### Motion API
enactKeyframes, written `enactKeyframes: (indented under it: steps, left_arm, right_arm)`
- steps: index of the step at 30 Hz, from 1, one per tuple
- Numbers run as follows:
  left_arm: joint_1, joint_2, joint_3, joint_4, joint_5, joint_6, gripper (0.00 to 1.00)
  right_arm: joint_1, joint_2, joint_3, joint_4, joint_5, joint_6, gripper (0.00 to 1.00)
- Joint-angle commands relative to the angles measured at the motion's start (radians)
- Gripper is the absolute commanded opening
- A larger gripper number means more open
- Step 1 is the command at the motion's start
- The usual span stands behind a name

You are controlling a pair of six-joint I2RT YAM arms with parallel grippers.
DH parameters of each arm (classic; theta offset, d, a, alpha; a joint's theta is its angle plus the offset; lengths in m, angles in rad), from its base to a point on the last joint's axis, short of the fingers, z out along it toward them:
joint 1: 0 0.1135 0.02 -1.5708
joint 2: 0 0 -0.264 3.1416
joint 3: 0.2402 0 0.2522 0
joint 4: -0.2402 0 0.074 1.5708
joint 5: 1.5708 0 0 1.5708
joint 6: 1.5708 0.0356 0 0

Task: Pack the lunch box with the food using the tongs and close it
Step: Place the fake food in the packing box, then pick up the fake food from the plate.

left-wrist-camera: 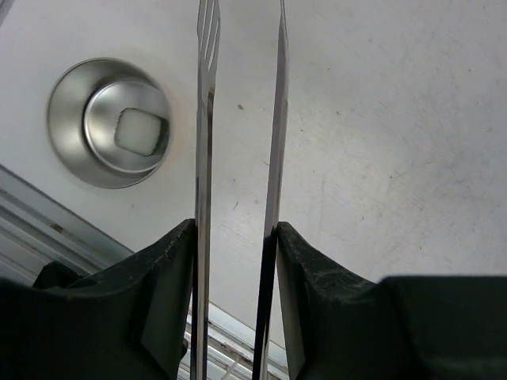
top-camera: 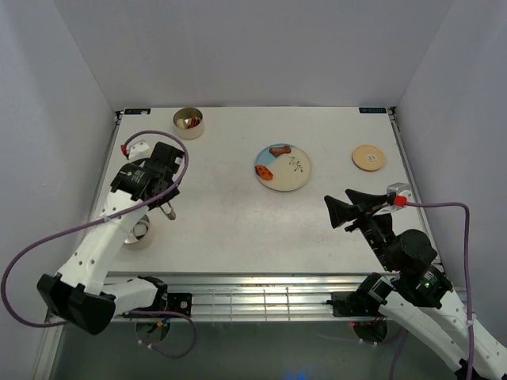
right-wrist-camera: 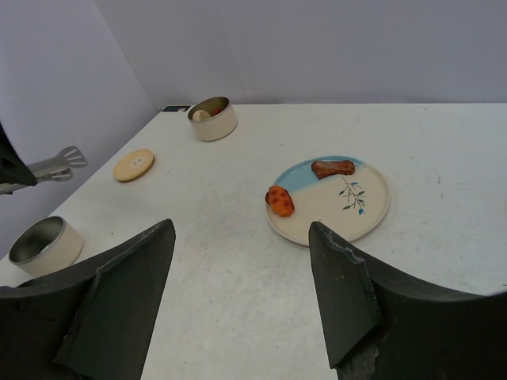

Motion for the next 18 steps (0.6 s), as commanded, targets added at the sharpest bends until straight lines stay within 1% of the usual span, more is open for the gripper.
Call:
enactKeyframes:
  steps: [1, 5, 6, 7, 8, 10, 11, 13, 14, 15, 16, 18]
  left_arm:
    - [-0.045, 0.101, 0.048, 0.129, 0.057, 0.133, 0.53]
    - [-0.184, 0.214, 0.103, 0.209, 0.036, 0.159, 0.53]
    - [-0.207, 0.245, 0.143, 0.218, 0.022, 0.159, 0.52]
    - [-0.230, 0.309, 0.164, 0.235, 0.016, 0.164, 0.52]
    - [-0.275, 0.343, 0.187, 0.244, 0.013, 0.182, 0.52]
    - [-0.316, 0.414, 0.267, 0.273, 0.000, 0.205, 0.52]
    - [-0.357, 0.485, 0.296, 0.281, -0.003, 0.219, 0.52]
    - [-0.407, 0.550, 0.380, 0.305, -0.015, 0.266, 0.52]
    - [-0.419, 0.607, 0.407, 0.316, -0.015, 0.286, 0.53]
    - [-0.431, 0.628, 0.428, 0.345, -0.009, 0.335, 0.53]
    - [-0.441, 0.651, 0.466, 0.359, 0.014, 0.357, 0.53]
    - [-0.457, 0.697, 0.493, 0.387, 0.036, 0.394, 0.53]
  right_arm:
    - [0.003, 0.003, -0.002, 0.051, 0.013, -0.017, 0.74]
    - [0.003, 0.006, 0.000, 0.051, 0.008, -0.017, 0.74]
    - [0.003, 0.006, 0.001, 0.051, 0.006, -0.017, 0.74]
    - [0.003, 0.006, 0.001, 0.048, 0.006, -0.017, 0.74]
    - [0.003, 0.003, 0.003, 0.048, 0.006, -0.017, 0.74]
    - [0.003, 0.000, 0.006, 0.042, 0.008, -0.019, 0.74]
    - [0.003, -0.002, 0.006, 0.041, 0.009, -0.019, 0.74]
    - [0.005, -0.005, 0.006, 0.041, 0.014, -0.019, 0.74]
    - [0.003, -0.006, 0.004, 0.041, 0.016, -0.019, 0.74]
    - [0.003, -0.006, 0.004, 0.041, 0.020, -0.019, 0.74]
    - [0.003, -0.005, 0.004, 0.039, 0.020, -0.019, 0.74]
    - [0.003, -0.002, 0.006, 0.038, 0.026, -0.019, 0.74]
